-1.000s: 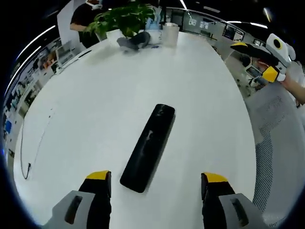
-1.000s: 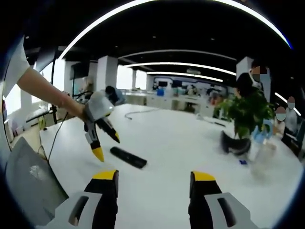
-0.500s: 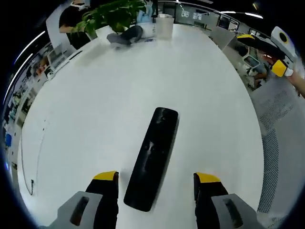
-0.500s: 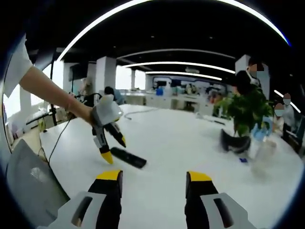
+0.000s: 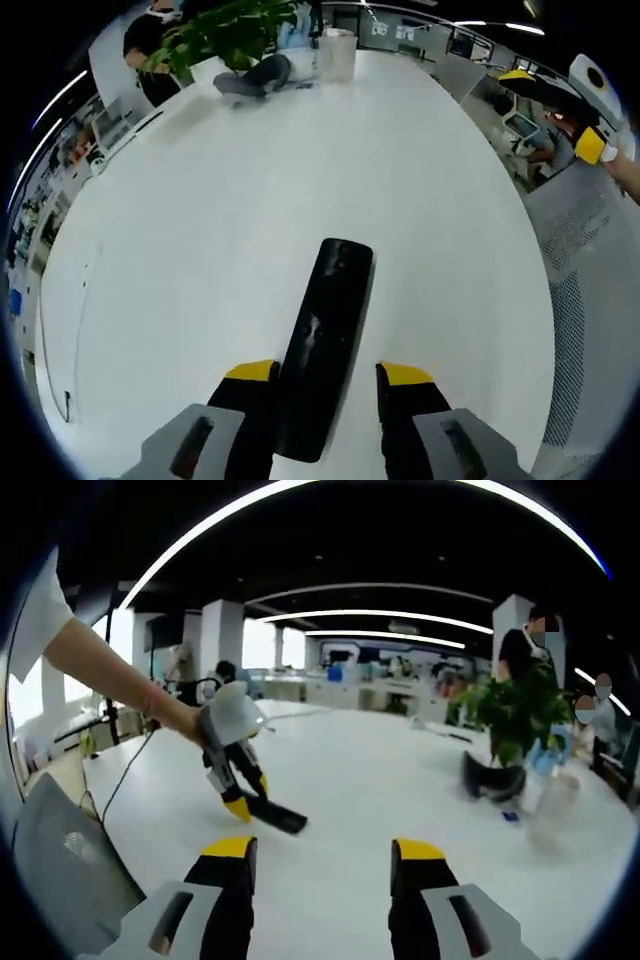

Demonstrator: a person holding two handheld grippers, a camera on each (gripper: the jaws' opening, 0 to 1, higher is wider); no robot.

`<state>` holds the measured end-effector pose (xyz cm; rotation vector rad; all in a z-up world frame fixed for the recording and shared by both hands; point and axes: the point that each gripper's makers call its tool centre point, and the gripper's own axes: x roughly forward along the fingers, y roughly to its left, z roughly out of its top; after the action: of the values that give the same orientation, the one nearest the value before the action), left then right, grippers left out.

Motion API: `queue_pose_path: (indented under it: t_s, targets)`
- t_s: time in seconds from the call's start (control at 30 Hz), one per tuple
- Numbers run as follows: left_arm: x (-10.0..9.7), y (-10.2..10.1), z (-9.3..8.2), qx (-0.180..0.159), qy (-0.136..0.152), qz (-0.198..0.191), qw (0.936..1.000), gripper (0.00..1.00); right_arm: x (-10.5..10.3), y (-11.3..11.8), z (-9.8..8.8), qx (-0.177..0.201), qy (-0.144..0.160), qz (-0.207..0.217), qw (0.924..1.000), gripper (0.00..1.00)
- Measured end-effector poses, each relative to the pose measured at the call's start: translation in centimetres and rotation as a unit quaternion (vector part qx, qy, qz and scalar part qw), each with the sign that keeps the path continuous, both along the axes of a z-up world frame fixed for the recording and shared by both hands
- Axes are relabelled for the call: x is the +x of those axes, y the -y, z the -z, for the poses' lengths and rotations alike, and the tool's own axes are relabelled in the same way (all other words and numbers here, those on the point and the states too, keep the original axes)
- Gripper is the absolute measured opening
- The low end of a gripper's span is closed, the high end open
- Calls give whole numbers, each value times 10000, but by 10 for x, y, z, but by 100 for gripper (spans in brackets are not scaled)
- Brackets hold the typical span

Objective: Press the specified remote control buttons in sequence, fully releasing each button before pressing the next.

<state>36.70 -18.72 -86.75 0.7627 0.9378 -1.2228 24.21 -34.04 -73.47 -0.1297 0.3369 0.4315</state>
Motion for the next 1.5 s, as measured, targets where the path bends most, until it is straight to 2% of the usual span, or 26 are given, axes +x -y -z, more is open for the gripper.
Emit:
queue_pose_path:
  t_s: [0.07,0.1,0.2,0.43,0.73,1.07,1.5]
  targets:
    - [2,-2,0,45,29,-16,10000,29,0,0,0,-8,-5,-8,10000,54]
    - [2,-2,-1,68,100,221,9997,26,0,0,2,-50,-35,0,10000,53]
    - [2,-2,-1,34,100,107,9999,25,0,0,2,-58,-40,-1,10000,53]
    - [-3,-2,-1,64,174,294,9994,24,0,1,2,-58,-51,-5,10000,52]
    - [-12,-2,-1,-26,48,296,9995,24,-1,0,3,-69,-73,-25,9999,52]
    - [-24,-3,0,-31,45,437,9990,24,-2,-2,5,-101,-94,-57,9999,52]
    - [-33,-4,0,-46,27,440,9990,24,-2,-2,4,-138,-97,-62,9998,52]
